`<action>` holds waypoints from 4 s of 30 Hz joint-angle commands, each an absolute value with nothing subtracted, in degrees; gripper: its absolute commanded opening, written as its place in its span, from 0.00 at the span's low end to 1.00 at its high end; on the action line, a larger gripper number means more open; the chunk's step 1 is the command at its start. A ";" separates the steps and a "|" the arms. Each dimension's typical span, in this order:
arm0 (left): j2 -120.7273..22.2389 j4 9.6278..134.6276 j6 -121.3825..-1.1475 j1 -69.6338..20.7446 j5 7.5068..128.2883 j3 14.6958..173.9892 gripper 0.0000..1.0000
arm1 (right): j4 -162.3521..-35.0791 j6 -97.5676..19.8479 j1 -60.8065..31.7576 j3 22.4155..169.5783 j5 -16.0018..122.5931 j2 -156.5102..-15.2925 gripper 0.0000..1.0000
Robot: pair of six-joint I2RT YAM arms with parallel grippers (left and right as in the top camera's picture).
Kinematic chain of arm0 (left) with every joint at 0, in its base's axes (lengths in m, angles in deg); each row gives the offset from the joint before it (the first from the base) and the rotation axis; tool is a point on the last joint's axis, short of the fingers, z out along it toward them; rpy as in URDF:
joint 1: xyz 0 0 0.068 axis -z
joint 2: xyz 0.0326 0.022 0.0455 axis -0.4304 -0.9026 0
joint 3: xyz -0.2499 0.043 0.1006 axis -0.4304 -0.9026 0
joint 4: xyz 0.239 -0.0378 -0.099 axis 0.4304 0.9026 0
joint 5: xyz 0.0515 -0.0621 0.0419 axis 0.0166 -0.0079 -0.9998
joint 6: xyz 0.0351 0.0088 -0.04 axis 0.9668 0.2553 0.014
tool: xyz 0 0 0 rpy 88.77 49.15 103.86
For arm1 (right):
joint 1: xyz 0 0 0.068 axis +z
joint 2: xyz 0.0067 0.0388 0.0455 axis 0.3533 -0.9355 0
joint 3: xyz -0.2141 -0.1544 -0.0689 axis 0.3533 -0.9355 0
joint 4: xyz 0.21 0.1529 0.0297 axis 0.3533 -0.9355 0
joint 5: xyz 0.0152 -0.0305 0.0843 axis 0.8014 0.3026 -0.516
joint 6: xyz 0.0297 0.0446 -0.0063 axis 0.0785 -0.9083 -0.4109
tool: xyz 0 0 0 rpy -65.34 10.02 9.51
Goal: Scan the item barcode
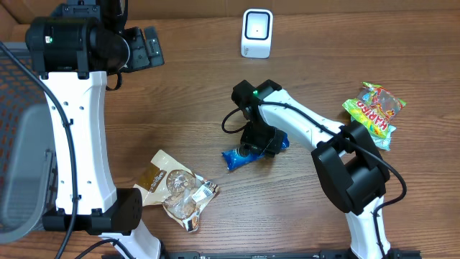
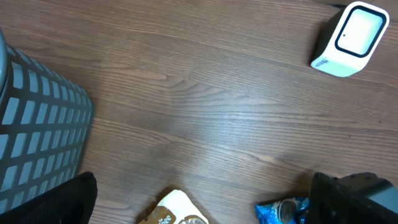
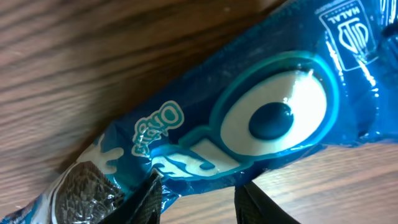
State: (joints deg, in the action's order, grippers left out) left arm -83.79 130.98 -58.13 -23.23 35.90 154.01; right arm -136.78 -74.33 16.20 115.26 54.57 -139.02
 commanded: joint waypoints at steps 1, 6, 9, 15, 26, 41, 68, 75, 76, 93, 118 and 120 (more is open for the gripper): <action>-84.03 130.89 -58.89 -22.84 35.40 154.43 1.00 | -134.92 -77.72 17.14 113.58 56.65 -138.37 0.40; -84.03 130.89 -58.89 -22.84 35.40 154.43 1.00 | -134.13 -77.59 17.18 113.58 57.28 -138.37 0.26; -84.03 130.89 -58.89 -22.84 35.40 154.43 1.00 | -133.22 -77.26 17.18 113.58 57.98 -138.37 0.04; -84.03 130.89 -58.89 -22.84 35.40 154.43 1.00 | -132.98 -76.34 17.18 113.58 58.29 -138.37 0.04; -84.03 130.89 -58.89 -22.84 35.40 154.43 1.00 | -140.08 -33.09 14.36 116.82 65.70 -138.19 0.04; -84.03 130.89 -58.89 -22.84 35.40 154.43 1.00 | -133.41 -29.64 9.92 124.40 71.29 -135.29 0.12; -84.03 130.89 -58.89 -22.84 35.40 154.43 1.00 | -118.75 -67.21 -0.18 102.39 45.15 -134.30 0.49; -84.03 130.89 -58.89 -22.84 35.40 154.43 1.00 | -119.08 -64.21 -0.24 102.63 44.72 -134.15 0.04; -84.03 130.89 -58.89 -22.84 35.40 154.43 1.00 | -119.80 -61.92 -0.37 103.07 44.37 -134.02 0.04; -84.03 130.89 -58.89 -22.84 35.40 154.43 1.00 | -139.97 -59.73 13.20 115.20 85.46 -135.48 0.04; -84.03 130.89 -58.92 -22.84 35.40 154.43 0.99 | -140.32 -45.94 28.26 120.68 78.16 -141.47 0.53; -84.03 130.89 -58.89 -22.84 35.40 154.43 0.99 | -141.74 -46.07 28.65 123.42 78.14 -141.47 0.54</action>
